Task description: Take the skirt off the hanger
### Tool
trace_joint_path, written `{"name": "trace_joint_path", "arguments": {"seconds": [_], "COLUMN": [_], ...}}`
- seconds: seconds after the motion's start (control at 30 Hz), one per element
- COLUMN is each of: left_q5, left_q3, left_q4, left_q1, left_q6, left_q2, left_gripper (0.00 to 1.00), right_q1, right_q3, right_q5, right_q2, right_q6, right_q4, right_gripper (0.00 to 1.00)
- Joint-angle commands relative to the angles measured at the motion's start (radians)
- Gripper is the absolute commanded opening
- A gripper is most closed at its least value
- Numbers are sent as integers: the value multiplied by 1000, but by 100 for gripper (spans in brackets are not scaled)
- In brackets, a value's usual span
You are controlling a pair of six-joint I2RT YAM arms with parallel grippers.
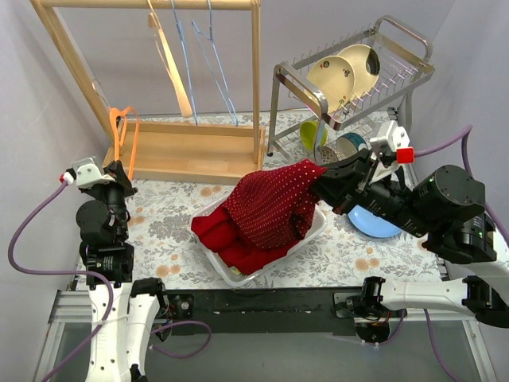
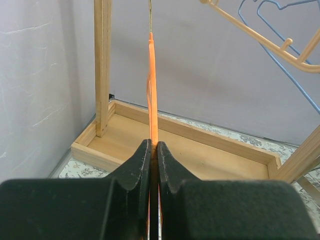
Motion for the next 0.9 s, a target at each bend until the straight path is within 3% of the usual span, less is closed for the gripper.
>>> {"name": "trace_joint_path", "arguments": {"seconds": [0.0,0.23,0.5,0.7,0.87], "left_q5": [14,11,17,2,-5], "left_q3": [7,-1,-52,-84,-110], "left_q4": [50,50,76,103,116], "left_q1": [-2,-2,-6,-12,-10], "left_q6": [-15,-16,-25,-27,-33], "left_q2": [-14,-20,-39,-45,-45], "left_gripper": [0,0,0,0,0], "right_q1": [-4,-4,-42,-224,-291], "right_q3": [67,15,-227,-255,-125], "right_q5": [-85,-85,187,29,-95], "right_q2": [-35,-9,173,302,431], "right_q6": [70,56,-66,-45,-56], "right_q4": [89,205,258,321,293], "right_gripper": [1,1,1,1,1]}}
